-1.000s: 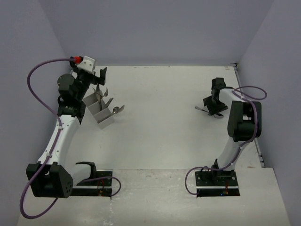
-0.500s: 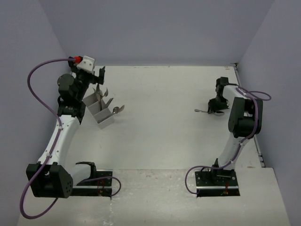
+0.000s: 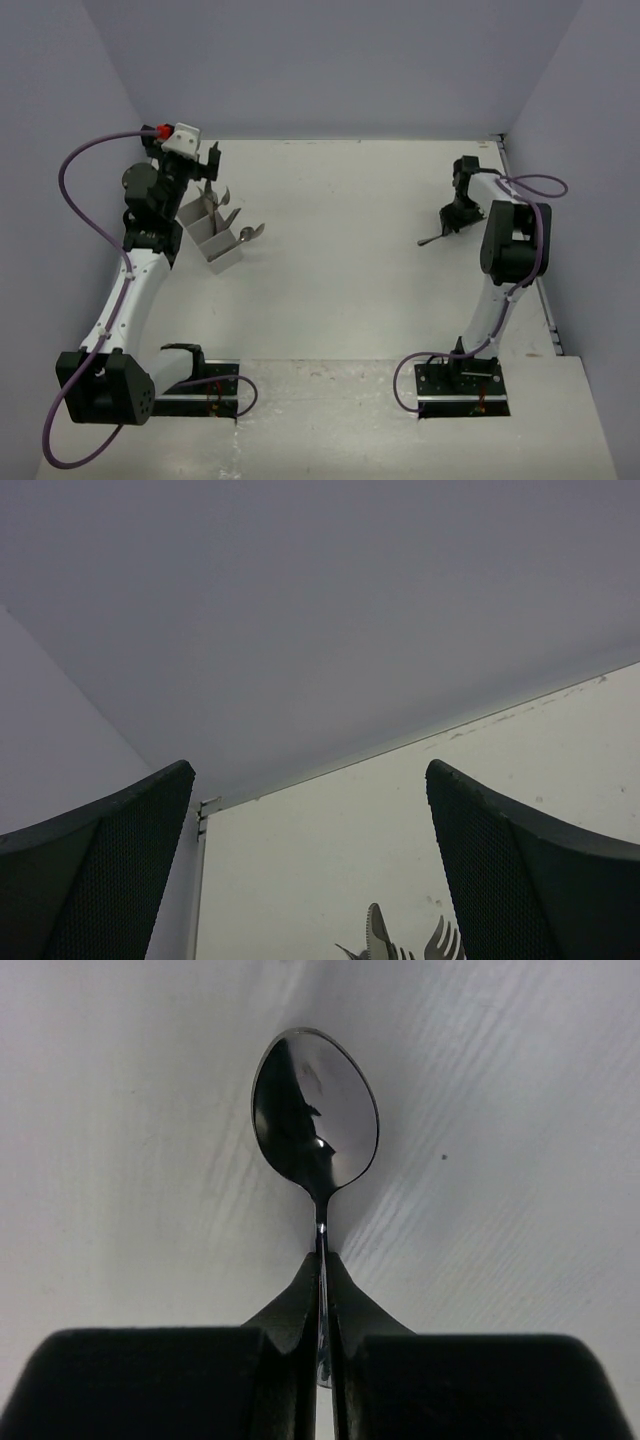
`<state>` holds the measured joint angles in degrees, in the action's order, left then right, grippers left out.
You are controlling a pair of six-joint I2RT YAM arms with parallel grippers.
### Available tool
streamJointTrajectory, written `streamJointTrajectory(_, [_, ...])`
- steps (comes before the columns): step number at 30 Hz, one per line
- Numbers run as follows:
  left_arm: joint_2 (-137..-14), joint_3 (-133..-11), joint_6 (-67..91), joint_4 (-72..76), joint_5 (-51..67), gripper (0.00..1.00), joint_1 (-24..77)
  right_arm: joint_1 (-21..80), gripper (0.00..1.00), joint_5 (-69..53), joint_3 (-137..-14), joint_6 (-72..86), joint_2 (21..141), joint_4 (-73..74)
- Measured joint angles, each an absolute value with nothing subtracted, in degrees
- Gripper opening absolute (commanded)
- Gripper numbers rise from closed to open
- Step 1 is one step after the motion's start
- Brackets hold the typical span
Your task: Sort the eating utensils into containers
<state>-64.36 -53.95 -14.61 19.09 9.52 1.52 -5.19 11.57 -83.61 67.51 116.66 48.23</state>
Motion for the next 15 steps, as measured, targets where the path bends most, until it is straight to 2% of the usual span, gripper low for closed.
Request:
streamJointTrajectory(8, [-64.47, -53.76, -12.71, 19.11, 11.9, 1.0, 1.52, 5.23, 0.0, 16.6, -80.68, 51.86, 114.26, 34.76])
streamJointTrajectory(15, [-71.53, -58.41, -1.41, 18.37, 18.41, 1.0, 1.52, 10.15, 0.0, 10.15, -69.47, 39.94, 100.97, 19.51])
